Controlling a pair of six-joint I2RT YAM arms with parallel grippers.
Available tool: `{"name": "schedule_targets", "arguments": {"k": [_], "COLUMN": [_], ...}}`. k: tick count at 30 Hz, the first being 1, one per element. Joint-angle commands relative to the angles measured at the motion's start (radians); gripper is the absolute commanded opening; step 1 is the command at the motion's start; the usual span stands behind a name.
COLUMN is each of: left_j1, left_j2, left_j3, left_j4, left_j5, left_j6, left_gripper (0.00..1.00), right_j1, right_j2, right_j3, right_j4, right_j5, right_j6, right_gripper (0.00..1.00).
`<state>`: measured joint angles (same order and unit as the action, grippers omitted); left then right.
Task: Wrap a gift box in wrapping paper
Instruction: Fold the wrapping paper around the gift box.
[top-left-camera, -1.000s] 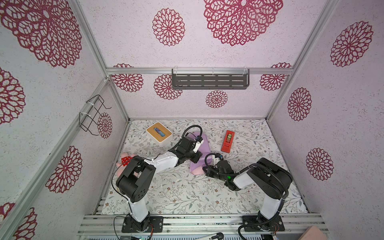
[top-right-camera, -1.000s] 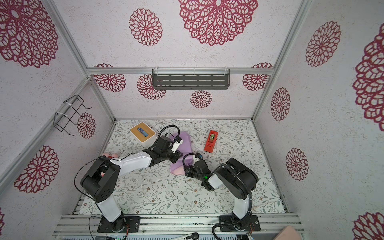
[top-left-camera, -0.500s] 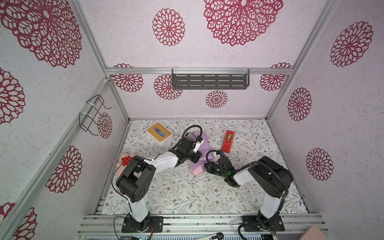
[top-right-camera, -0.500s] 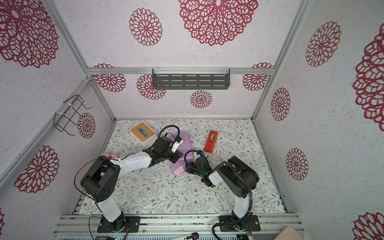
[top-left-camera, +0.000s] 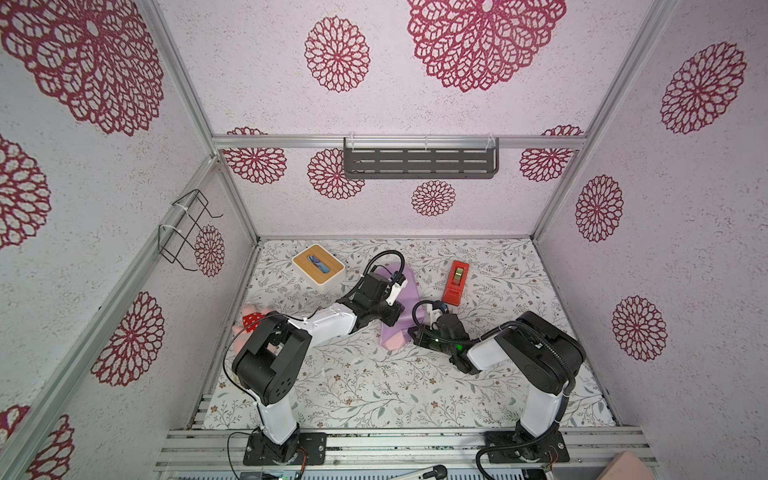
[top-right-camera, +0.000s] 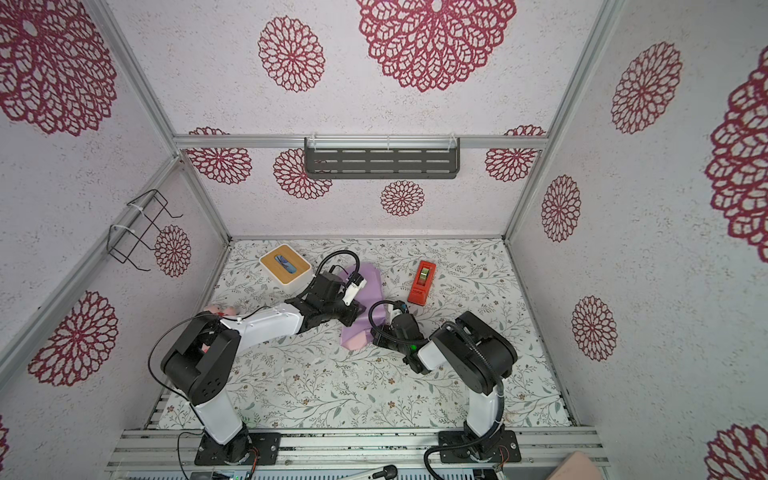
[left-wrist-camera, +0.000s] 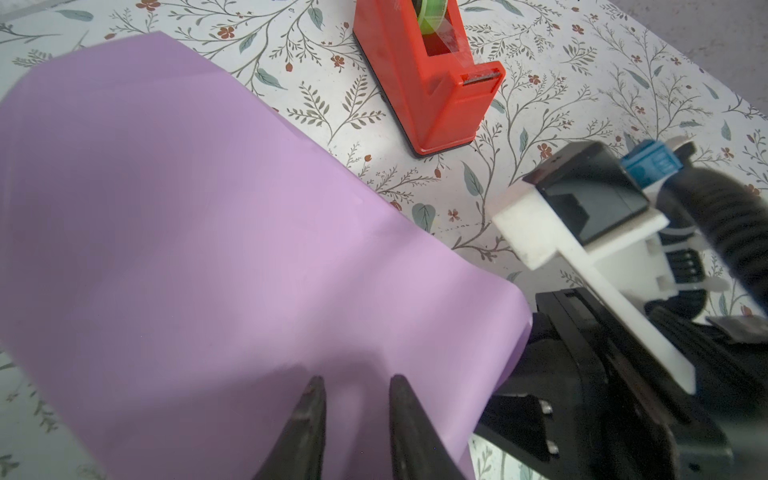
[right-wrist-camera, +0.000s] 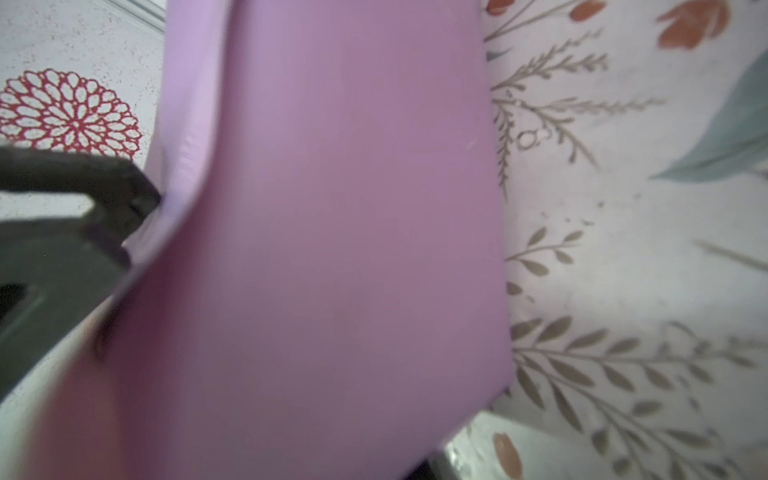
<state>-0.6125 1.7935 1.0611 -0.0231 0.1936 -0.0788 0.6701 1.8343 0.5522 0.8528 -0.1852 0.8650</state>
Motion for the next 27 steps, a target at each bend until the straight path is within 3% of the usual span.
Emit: {"name": "schedule_targets", "arguments": {"k": [1,27], "left_j1": [-0.008,-0.007], "left_j2": [0.050,0.061], "left_j3": [-0.027,-0.012], "left_j4": [-0.126,-0.131], "left_j5": [0.002,-0.005], "left_j6": [-0.004,-0.007], "left_gripper": [0.29,0.29], "right_j1": [-0.001,0.051], "right_j2": [-0.034,-0.066], "right_j3": [-0.045,-0.046], "right_j4": [-0.041,-0.099], "right_j5": [-0.028,-0.054], "right_j6": [-0.028,-0.043], "right_gripper": [0.08,0.07]}}
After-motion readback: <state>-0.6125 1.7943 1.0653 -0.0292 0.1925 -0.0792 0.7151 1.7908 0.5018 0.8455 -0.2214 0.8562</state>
